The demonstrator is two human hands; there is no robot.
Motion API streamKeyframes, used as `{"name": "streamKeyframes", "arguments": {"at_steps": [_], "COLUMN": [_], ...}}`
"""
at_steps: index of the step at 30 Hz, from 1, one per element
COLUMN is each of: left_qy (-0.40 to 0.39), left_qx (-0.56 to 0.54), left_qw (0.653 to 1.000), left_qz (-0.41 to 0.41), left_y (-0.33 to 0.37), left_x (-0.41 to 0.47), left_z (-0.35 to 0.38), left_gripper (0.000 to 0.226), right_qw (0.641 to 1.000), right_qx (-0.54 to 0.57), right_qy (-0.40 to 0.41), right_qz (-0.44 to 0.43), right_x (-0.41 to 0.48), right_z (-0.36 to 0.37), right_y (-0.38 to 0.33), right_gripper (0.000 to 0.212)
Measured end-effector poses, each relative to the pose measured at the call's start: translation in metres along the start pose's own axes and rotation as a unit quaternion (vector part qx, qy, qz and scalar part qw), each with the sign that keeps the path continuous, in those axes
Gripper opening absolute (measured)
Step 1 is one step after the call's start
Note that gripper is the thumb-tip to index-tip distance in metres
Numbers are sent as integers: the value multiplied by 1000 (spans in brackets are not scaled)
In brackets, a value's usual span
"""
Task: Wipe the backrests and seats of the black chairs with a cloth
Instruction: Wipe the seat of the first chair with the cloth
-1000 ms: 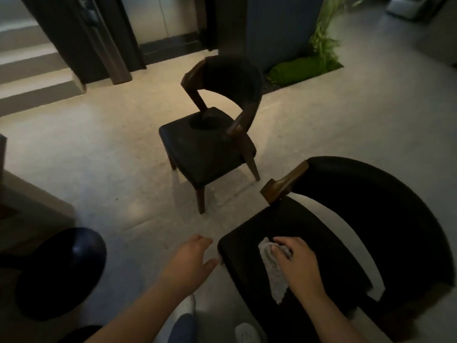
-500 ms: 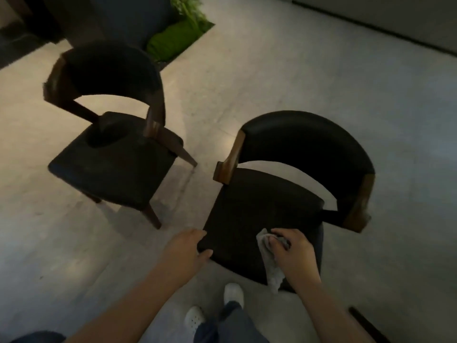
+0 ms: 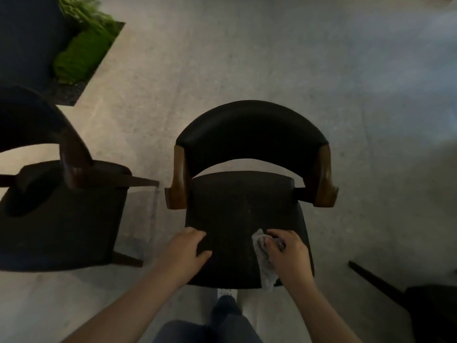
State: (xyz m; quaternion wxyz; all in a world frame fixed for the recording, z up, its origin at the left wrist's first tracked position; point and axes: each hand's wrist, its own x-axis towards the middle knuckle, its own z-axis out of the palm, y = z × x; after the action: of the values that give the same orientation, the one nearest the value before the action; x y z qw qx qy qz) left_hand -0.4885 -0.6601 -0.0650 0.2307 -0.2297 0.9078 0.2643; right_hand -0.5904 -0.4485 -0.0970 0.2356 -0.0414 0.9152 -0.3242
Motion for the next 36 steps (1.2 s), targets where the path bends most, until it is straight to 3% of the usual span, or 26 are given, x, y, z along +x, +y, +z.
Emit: {"name": "streamKeyframes", "arguments": {"at_steps": [10,21,24,30,36], "left_qy": [-66,-103,-108,-103,-63], "left_qx": [70,140,136,135,139], "left_qw": [994,977,975,977,981], "left_qz": [55,123,136,131,118], "left_y": [16,-4,-15,-32,-32], "left_x": [81,180,207,256,307], "left_z": [9,26,36,75,114], "left_gripper": [53,52,54,57,61], "right_qw": [994,967,952,964,973], "right_qx": [35,86,142,128,115], "right_qy": [44,110,109,122,145], "right_qz": [92,214,249,201,139], "right_x": [28,68,86,124,174], "right_z": [6,62,83,114,120], "right_y": [17,19,28,57,89], "right_gripper": [33,62,50,32,53]}}
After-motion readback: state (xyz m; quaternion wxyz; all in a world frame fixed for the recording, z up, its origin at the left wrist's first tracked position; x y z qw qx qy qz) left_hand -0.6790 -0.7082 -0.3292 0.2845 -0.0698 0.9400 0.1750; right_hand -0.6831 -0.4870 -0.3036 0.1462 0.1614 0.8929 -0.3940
